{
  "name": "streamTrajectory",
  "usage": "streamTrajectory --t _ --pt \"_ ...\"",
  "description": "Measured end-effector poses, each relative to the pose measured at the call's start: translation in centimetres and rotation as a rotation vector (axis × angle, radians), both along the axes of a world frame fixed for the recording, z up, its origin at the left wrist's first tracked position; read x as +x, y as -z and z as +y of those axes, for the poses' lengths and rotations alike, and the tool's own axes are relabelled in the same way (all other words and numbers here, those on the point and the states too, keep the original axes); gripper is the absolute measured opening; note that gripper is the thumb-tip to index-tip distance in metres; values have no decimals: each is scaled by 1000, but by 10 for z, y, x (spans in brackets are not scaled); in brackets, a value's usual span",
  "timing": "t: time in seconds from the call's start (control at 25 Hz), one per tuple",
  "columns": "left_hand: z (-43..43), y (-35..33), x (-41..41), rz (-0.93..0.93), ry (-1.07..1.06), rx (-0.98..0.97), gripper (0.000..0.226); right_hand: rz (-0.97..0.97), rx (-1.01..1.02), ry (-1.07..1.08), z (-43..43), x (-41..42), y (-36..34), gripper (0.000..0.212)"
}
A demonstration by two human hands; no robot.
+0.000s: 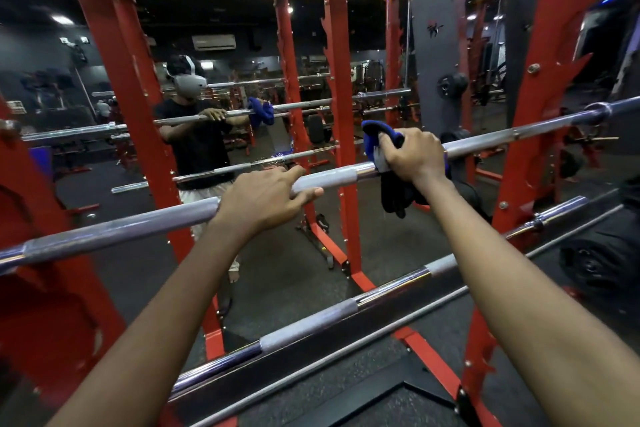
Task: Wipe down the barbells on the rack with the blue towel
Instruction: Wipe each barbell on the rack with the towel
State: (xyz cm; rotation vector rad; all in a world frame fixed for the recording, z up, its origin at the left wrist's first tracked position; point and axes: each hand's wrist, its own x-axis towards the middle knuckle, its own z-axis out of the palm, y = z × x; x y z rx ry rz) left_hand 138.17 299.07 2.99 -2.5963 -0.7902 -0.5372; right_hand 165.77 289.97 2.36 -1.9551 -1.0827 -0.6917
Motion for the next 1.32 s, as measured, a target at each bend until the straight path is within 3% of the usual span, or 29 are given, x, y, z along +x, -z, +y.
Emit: streamTrajectory --t 0.08,0.2,0.36,0.44,0.52,0.64,0.76,0.88,0.96,1.04,1.16,1.32 --pt "-3 1 -2 -13 -13 13 62 11 -56 -13 1 -13 -1 45" --pt "-4 3 -2 -28 -32 21 61 -132 -141 -79 -1 -22 2 45" --pt "-7 4 -3 -69 -20 55 61 129 -569 -51 17 -6 -35 64" --pt "-7 7 -4 -92 -27 60 62 253 -836 -160 31 -4 -55 73" --pt "-5 8 -4 -92 -38 52 64 414 -949 -267 42 -2 -57 57" --pt "-6 6 -2 -83 -49 45 64 399 -967 -292 49 2 -54 51" --pt "-9 7 -3 -109 -60 55 62 238 -873 -211 42 -1 -53 82" --pt "-10 9 -4 -135 -69 58 62 146 -421 -78 25 -6 -27 64" --pt "-6 12 -1 -168 -80 75 62 -66 -41 -72 13 -11 4 49" --pt "-4 21 3 -220 -90 118 60 -215 178 -123 10 -3 28 41" --pt "-9 36 23 -269 -67 170 48 -220 293 -119 15 9 33 36" --pt "-26 43 64 -260 20 153 58 -100 361 -100 13 2 21 39"
